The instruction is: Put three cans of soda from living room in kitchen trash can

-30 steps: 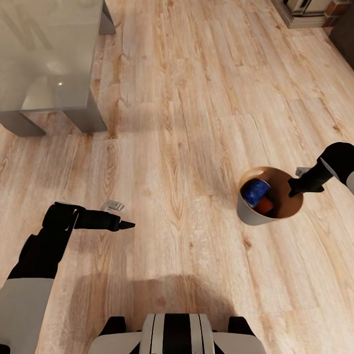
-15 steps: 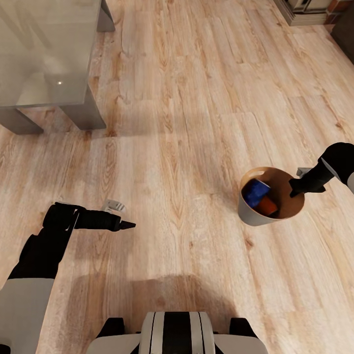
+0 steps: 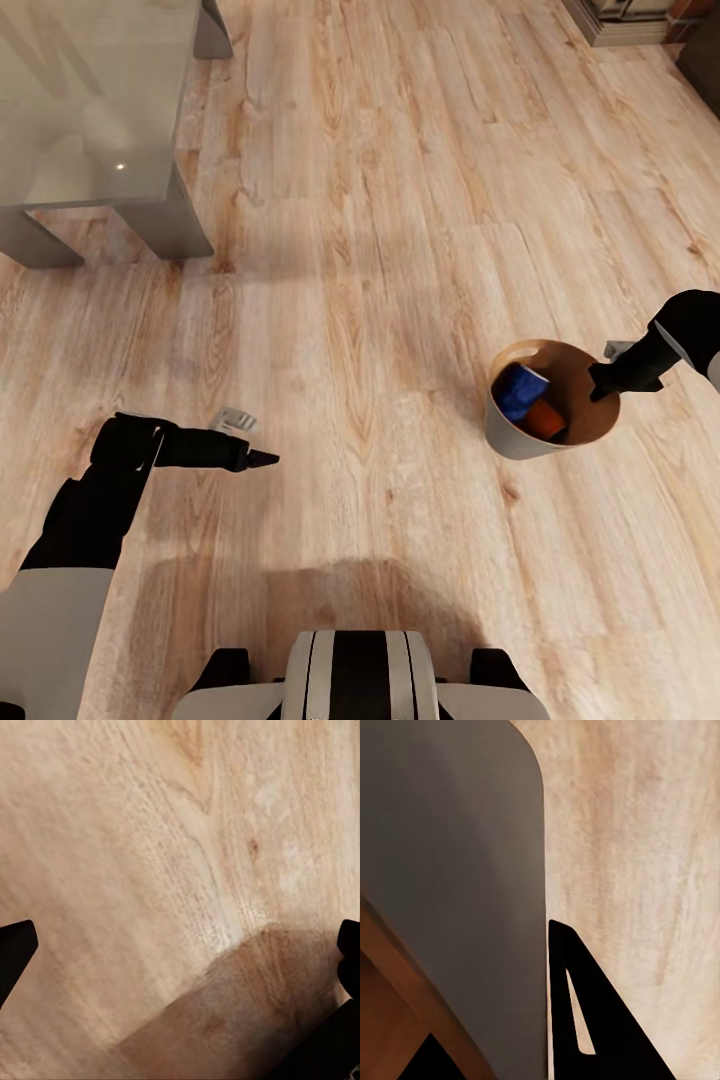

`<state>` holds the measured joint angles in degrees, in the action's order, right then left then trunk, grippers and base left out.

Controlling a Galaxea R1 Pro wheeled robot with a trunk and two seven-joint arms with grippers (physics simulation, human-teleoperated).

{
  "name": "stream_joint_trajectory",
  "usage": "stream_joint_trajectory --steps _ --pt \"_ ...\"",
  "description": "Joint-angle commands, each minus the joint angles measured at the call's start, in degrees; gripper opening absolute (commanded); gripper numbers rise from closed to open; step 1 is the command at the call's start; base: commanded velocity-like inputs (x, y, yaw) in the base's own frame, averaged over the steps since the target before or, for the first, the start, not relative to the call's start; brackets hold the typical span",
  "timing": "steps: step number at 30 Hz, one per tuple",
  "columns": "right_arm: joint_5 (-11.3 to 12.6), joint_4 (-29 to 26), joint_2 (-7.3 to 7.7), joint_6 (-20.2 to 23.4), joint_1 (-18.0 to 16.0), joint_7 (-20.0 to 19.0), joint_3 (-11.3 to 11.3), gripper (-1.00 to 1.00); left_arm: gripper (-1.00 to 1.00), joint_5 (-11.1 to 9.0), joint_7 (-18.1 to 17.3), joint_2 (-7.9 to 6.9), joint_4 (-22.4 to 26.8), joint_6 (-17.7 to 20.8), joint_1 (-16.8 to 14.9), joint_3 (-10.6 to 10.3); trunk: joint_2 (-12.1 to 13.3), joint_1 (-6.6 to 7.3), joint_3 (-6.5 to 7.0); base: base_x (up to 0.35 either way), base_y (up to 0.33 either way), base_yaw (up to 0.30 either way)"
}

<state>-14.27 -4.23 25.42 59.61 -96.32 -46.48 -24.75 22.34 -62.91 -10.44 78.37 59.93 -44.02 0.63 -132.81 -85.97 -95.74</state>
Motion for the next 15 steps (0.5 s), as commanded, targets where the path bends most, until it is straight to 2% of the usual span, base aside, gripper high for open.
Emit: stream_joint_trajectory --steps 1,13,15 --pt "0.82 0.01 0.03 0.39 -0.01 -0.28 0.50 -1.00 1.00 0.00 0.00 0.01 0.12 0.00 0.02 0.00 0.00 0.01 0.00 0.000 0.000 0.000" --pt "0.82 -0.02 0.47 0.39 -0.03 -0.28 0.50 -1.00 1.00 0.07 0.06 0.15 1.41 -0.07 1.19 -0.06 -4.81 -2.63 -2.15 0.000 0.000 0.000" --pt "0.82 -0.01 0.58 0.39 -0.02 -0.28 0.50 -1.00 1.00 0.05 0.07 0.15 1.46 -0.07 1.42 -0.06 -4.81 -2.63 -2.15 0.000 0.000 0.000"
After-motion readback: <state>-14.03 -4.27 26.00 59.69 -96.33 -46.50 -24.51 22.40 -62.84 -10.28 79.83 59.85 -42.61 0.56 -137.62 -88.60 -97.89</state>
